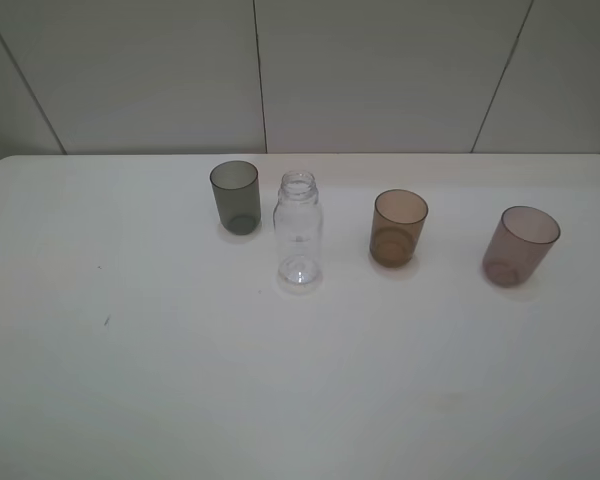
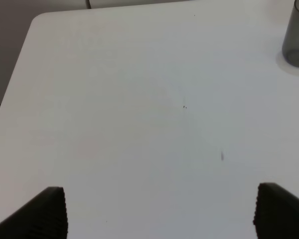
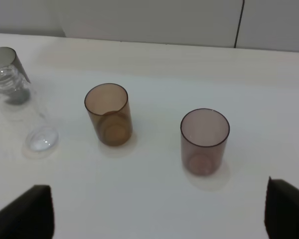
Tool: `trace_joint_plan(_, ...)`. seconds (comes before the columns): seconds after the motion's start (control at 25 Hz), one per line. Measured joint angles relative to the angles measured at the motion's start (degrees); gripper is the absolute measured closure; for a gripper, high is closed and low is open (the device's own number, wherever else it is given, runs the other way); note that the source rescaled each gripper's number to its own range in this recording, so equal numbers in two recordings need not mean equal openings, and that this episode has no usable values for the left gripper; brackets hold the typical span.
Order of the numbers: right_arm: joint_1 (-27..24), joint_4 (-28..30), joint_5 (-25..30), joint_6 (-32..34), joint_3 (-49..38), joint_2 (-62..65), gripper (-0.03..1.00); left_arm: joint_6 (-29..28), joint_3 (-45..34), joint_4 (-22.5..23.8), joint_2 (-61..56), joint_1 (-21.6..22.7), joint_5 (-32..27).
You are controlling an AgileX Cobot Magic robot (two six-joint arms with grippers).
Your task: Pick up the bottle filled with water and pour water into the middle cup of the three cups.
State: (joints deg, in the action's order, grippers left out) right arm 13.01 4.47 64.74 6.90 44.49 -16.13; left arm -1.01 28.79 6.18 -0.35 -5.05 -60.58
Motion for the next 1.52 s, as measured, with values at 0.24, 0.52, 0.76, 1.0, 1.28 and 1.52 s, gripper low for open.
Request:
trace_joint_plan(0.24,0.00,1.15,-0.21,0.00,-4.63,3.72,0.21,0.00,0.00,0.00,0.00,0.00,0.00)
trace_joint_plan(0.52,0.00,1.15,-1.06,0.00,-12.62,5.50,0.21,0.00,0.00,0.00,0.00,0.00,0.00)
trace_joint_plan(0.76,0.00,0.48,-3.32,0.00,-14.49,7.17,0.21,0.00,0.00,0.00,0.00,0.00,0.00)
trace_joint_plan(1.0,0.00,0.54,-3.68,0.00,-14.49,13.59,0.21,0.00,0.00,0.00,0.00,0.00,0.00)
trace_joint_plan(1.28,-0.20,1.24,-3.68,0.00,-14.63,16.26,0.21,0.00,0.00,0.00,0.00,0.00,0.00)
trace_joint_plan(1.52,-4.68,1.24,-3.68,0.00,-14.63,16.26,0.21,0.00,0.00,0.00,0.00,0.00,0.00)
